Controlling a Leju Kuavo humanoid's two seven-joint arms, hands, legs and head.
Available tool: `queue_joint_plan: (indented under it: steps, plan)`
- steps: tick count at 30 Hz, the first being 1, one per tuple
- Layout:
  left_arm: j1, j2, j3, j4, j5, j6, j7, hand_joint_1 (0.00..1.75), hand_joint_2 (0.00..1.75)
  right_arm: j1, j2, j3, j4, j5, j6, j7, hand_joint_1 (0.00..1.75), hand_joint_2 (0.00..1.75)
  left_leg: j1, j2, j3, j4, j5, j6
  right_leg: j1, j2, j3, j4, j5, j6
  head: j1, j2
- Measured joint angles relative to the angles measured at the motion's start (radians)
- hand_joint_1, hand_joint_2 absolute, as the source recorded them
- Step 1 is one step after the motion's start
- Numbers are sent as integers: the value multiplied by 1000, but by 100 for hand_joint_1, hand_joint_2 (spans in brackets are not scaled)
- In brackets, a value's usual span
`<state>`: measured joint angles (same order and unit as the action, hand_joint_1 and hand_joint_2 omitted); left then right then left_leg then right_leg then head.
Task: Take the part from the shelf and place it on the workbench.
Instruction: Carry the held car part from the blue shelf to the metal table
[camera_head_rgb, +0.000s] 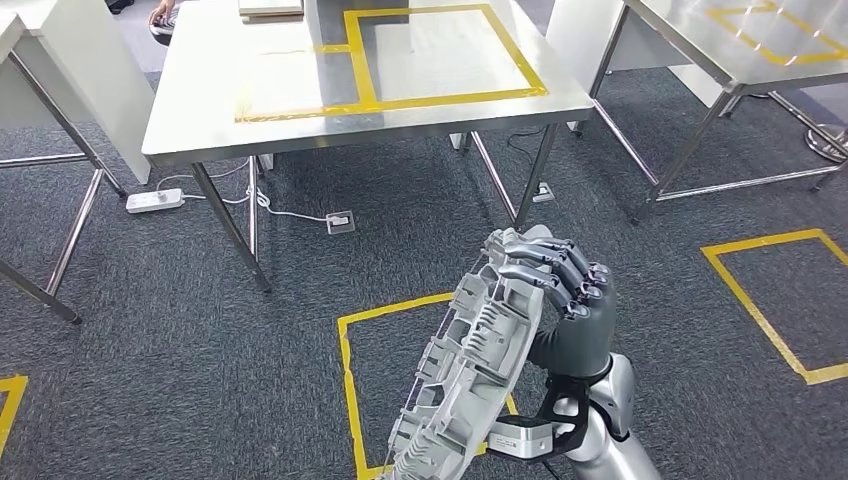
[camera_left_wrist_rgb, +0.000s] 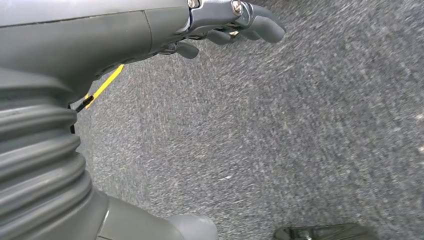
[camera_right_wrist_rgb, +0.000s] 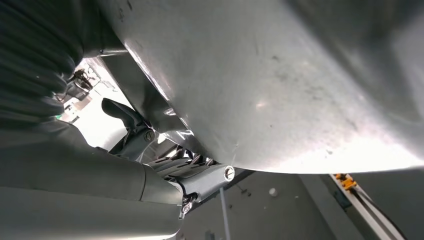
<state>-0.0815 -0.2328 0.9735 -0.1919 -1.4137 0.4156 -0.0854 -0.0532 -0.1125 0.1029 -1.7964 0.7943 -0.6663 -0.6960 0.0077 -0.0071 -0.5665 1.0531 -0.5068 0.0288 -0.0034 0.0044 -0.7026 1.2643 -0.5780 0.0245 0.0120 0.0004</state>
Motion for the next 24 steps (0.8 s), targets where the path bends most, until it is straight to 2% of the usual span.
queue_joint_plan:
  steps: [2, 3, 4, 5, 7, 9, 10, 12, 13, 14, 15, 16, 17, 19, 20, 23, 24]
  plan:
    - [0, -1, 0, 1, -2, 3, 1, 0, 175, -1, 0, -1, 0, 6, -2, 0, 175, 175, -2, 0, 23, -1, -17, -2, 7, -2, 29, -124, 98, -18, 0, 0]
    - [0, -2, 0, 1, -3, 4, 1, 0, 175, -3, 0, -1, 0, 9, -2, 0, 175, 175, -2, 0, 31, -2, -25, -5, 12, -4, 43, -179, 128, -26, 0, 0]
    - [-1, -3, 0, 1, -4, 5, 1, 0, 175, -5, 0, -1, 0, 11, -2, 0, 175, 175, -2, 1, 35, -6, -30, -10, 18, -6, 53, -214, 144, -32, 0, 0]
    - [-2, -3, 0, 2, -4, 7, 0, 0, 175, -6, 0, -2, 0, 12, -2, 0, 175, 175, -3, 2, 39, -8, -30, -16, 21, -6, 58, -230, 143, -37, 0, 0]
    - [-3, -3, 0, 1, -5, 10, -1, 0, 175, -8, 0, -3, 0, 12, -1, 0, 175, 175, -3, 4, 50, -10, -31, -31, 19, -2, 77, -244, 142, -43, 0, 0]
    - [-4, -3, 0, 0, -6, 11, -2, 0, 175, -11, 0, -3, 0, 12, -1, 0, 175, 175, -4, 4, 41, 30, -38, -43, 12, -1, 101, -253, 138, -52, -3, 0]
    - [-6, -2, 0, 0, -7, 11, -2, 0, 175, -13, 0, -3, 0, 12, -1, 0, 175, 175, -3, 4, 13, 77, -50, -46, 10, -2, 112, -256, 133, -55, -5, 0]
    - [-8, 0, -1, 0, -10, 9, -2, 0, 175, -16, 0, -3, 0, 12, 0, 0, 175, 175, -1, 4, -67, 194, -93, -52, 8, -2, 126, -256, 120, -60, -7, 0]
    - [-7, 2, -1, 0, -12, 7, -2, 0, 175, -16, 0, -3, 0, 12, 1, 0, 175, 175, -1, 4, -103, 234, -113, -53, 8, -1, 134, -256, 112, -60, -7, 0]
    - [-6, 5, -1, 0, -12, 5, -1, 0, 175, -16, 0, -3, 0, 12, 3, 0, 175, 175, 0, 4, -124, 243, -119, -54, 7, 1, 144, -255, 104, -59, -7, 0]
    - [-6, 7, -1, 0, -13, 2, -1, 0, 175, -16, 0, -3, 0, 12, 5, 0, 175, 175, 1, 4, -129, 222, -102, -55, 5, 2, 155, -255, 96, -57, -7, 0]
    - [-6, 9, -1, 0, -14, 1, -1, 0, 175, -16, 0, -3, 0, 11, 7, 0, 175, 175, 2, 4, -120, 171, -62, -56, 4, 3, 167, -255, 86, -54, -7, 0]
    - [-6, 11, -1, 0, -14, 0, -1, 0, 175, -16, 0, -3, 0, 11, 8, 0, 175, 175, 3, 4, -106, 106, -8, -56, 3, 4, 177, -254, 76, -50, -8, 0]
    - [-7, 12, -1, 0, -14, -3, -1, 0, 175, -17, 0, -3, 0, 11, 10, 0, 175, 175, 4, 5, -83, 13, 57, -49, 6, 6, 189, -250, 55, -39, -8, 0]
    - [-7, 12, -2, 0, -15, -4, -1, 0, 175, -17, 0, -3, 0, 11, 11, 0, 175, 175, 4, 5, -80, -4, 68, -42, 7, 7, 192, -245, 50, -31, -8, 0]
    - [-7, 12, -3, 0, -17, -5, -2, 0, 175, -15, 1, -4, 0, 10, 14, 0, 175, 175, 4, 3, -65, -6, 63, -17, 7, 6, 200, -227, 40, -14, -6, 0]
    - [-8, 12, -5, 0, -19, -6, -2, 0, 175, -16, 1, -5, 0, 10, 15, 0, 175, 175, 5, 3, -58, -7, 60, -10, 5, 5, 188, -202, 30, -9, -6, 0]
